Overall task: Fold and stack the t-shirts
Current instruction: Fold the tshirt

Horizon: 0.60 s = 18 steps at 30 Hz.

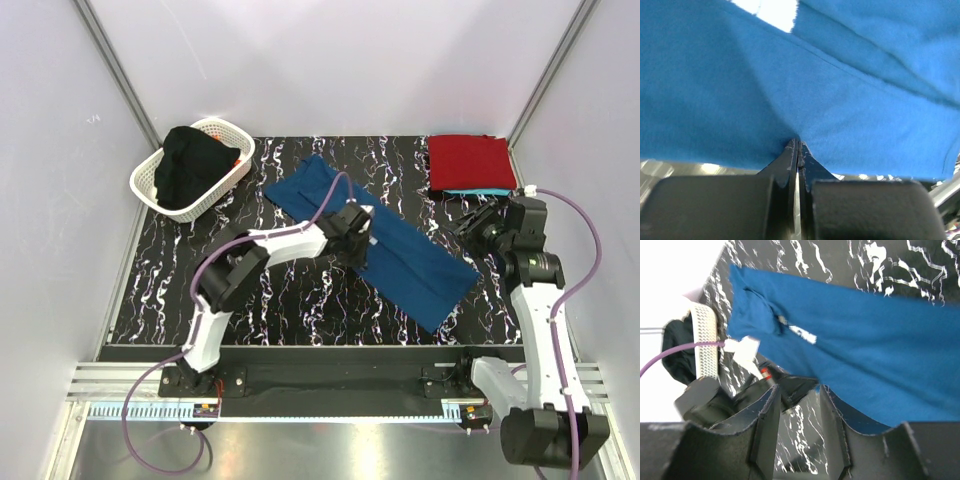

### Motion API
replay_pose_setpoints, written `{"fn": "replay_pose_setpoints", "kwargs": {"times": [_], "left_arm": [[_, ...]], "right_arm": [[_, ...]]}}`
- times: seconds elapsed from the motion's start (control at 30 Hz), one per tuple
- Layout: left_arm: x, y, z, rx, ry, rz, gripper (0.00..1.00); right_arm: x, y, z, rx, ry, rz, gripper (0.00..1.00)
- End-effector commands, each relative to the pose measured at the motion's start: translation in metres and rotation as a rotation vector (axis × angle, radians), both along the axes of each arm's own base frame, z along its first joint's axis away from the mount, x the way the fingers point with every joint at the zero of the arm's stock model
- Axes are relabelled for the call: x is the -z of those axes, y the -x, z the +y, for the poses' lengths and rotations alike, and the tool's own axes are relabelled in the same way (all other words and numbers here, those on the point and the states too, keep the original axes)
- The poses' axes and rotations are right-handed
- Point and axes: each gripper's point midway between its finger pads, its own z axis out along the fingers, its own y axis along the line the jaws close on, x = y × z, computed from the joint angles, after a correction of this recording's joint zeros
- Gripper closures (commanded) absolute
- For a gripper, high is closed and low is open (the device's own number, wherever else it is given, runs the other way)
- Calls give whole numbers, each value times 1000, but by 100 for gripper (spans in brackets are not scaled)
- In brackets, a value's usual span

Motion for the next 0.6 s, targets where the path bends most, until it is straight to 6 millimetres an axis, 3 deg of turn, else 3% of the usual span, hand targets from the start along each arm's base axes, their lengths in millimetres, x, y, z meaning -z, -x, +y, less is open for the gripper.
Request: {"fn": "replay_pose_setpoints", "kwargs": {"times": [0.0,0.1,0.17,0.2,0.23,0.3,0.47,0.5,0.57], "left_arm": [[20,9,67,-69,-196,11,100],[28,14,114,-141,-244,48,100],[16,14,129,-165,-235,29,100],[20,18,146,-188,-253,45,100],[7,17,150,-200,-232,25,100],[0,17,166,-236,-225,22,100],[-61,-18,171,-278,-123,-108,96],[-78,-39,176,-313,-106,-143,96],[-79,-61,187,-360,-137,-157,98]], "right_arm": [[10,-6,9,-77,-20,37,56],[25,-10,12,-110,-20,92,56],[34,-9,12,-120,-19,118,56],[37,-9,13,-123,-25,128,56],[40,-9,14,-124,-26,133,56],[43,-9,15,-126,-36,134,56],[50,-12,16,-132,-46,128,56],[51,-13,18,-137,-56,128,56],[53,-16,20,-142,-69,120,56]]}}
